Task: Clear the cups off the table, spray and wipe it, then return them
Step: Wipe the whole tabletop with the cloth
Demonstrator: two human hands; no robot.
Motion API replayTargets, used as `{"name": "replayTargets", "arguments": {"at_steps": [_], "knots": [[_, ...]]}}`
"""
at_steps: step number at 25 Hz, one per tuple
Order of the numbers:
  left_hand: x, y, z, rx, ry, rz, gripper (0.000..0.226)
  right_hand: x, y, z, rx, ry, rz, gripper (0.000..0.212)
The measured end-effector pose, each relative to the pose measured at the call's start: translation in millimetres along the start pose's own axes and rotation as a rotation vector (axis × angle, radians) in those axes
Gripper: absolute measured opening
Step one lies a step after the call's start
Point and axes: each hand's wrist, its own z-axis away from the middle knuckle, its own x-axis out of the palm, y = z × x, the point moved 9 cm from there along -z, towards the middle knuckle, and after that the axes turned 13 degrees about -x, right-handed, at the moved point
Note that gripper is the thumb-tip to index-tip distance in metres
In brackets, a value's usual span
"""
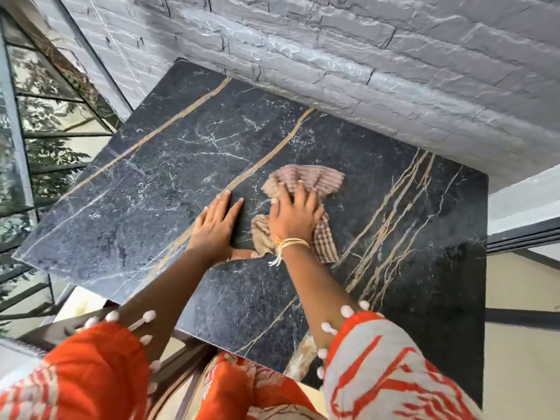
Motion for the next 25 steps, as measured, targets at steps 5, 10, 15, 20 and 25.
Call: {"name": "replayTargets", "arguments": {"at_steps": [5,10,15,20,25], "knots": [[-6.9,-76.6,26.2,-0.108,0.061,0.051,0.146,20.5,-93.9,12.3,-0.638,-0.128,0.045,0.041],[-34.8,-146.9,16.0,-0.275,0.084,0.083,0.142,-4.5,1.3,4.0,-0.22,0.005,0.155,0.046],[-51.2,-194.4,6.0,-0.344,0.105,0.141,0.141,-6.7,32.8,25.6,0.282,0.084,0.066,0.047],[-43.4,-205.4,10.1,-0.351,0.131,0.124,0.139,16.9,-63.4,-19.5,0.315,0.094,-0.01,0.05],[-39.4,-211.5,9.9,-0.367,0.107,0.059,0.137,56.7,-264.7,-62.4,-0.432,-0.065,0.019,0.042]]}}
